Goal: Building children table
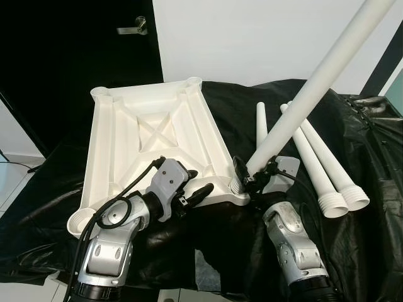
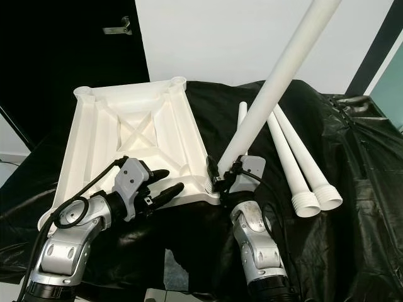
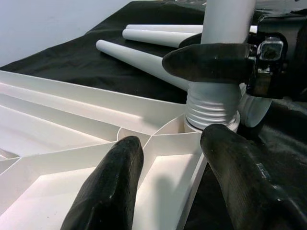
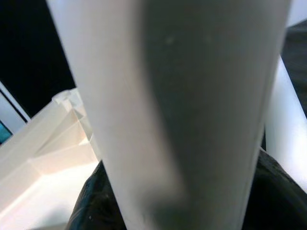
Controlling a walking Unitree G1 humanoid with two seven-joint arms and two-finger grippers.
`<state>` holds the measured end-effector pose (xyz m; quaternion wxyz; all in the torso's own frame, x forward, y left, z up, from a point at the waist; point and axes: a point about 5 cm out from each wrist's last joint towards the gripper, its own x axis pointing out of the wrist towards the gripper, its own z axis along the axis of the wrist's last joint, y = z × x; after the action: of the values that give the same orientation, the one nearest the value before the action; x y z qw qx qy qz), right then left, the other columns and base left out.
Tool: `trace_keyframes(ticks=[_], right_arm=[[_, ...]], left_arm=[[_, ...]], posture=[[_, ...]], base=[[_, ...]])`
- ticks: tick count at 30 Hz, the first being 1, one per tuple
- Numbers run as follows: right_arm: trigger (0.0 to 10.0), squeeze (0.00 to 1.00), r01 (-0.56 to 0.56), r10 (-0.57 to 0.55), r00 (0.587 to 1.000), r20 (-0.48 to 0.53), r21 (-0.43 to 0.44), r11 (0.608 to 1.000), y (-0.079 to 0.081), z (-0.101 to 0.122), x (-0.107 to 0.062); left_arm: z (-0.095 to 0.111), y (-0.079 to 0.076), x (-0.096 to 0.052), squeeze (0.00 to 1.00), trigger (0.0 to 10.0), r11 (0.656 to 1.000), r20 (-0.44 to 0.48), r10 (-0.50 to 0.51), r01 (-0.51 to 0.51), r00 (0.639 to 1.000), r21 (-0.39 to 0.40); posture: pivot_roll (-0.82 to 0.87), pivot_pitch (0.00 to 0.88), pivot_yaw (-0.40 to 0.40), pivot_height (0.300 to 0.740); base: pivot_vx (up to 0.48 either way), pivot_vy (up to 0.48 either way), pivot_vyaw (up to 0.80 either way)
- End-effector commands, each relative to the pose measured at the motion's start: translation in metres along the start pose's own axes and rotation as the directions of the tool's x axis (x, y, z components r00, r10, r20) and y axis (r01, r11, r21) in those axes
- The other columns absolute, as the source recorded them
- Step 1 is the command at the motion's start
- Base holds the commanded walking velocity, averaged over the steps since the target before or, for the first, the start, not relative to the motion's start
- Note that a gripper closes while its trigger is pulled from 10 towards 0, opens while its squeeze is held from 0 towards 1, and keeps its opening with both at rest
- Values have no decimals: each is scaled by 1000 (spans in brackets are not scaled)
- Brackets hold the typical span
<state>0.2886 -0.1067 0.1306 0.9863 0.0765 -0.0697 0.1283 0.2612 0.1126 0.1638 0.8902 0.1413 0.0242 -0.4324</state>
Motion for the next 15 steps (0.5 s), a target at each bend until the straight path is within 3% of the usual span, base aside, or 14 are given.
trace_keyframes(ticks=[1, 3, 7, 13, 14, 15], right_arm=[[10000, 0, -31, 26, 998, -62, -66, 997, 4, -10, -1], [10000, 0, -96, 74, 991, -113, -205, 974, 5, -17, -1], [10000, 0, -166, 129, 981, -146, -282, 945, 3, -22, -2], [10000, 0, -202, 187, 979, -83, -253, 946, 7, -10, -2], [10000, 0, -206, 199, 979, -53, -235, 950, 9, -4, 0], [10000, 0, -206, 205, 978, -31, -226, 952, 9, 0, 0]], left_arm=[[2, 8, -2, 0, 10000, 991, -5, 137, -137, 991, 7], [2, 9, -2, 0, 10000, 990, -3, 139, -139, 990, 7], [3, 9, -2, 0, 10000, 990, 1, 140, -140, 990, 7], [4, 8, -1, 0, 10000, 994, 14, 107, -107, 994, -32], [5, 8, -1, 1000, 10000, 993, 25, 78, -76, 997, -86], [5, 7, -1, 1000, 10000, 991, 35, 61, -56, 998, -125]], posture=[[123, 0, -5, 740], [124, 0, -6, 740], [124, 0, -4, 740], [121, 0, -2, 740], [119, 0, 0, 740], [119, 0, -2, 740]], base=[[0, 0, 0], [0, 0, 0], [0, 0, 0], [0, 0, 0], [0, 0, 0], [0, 0, 0]])
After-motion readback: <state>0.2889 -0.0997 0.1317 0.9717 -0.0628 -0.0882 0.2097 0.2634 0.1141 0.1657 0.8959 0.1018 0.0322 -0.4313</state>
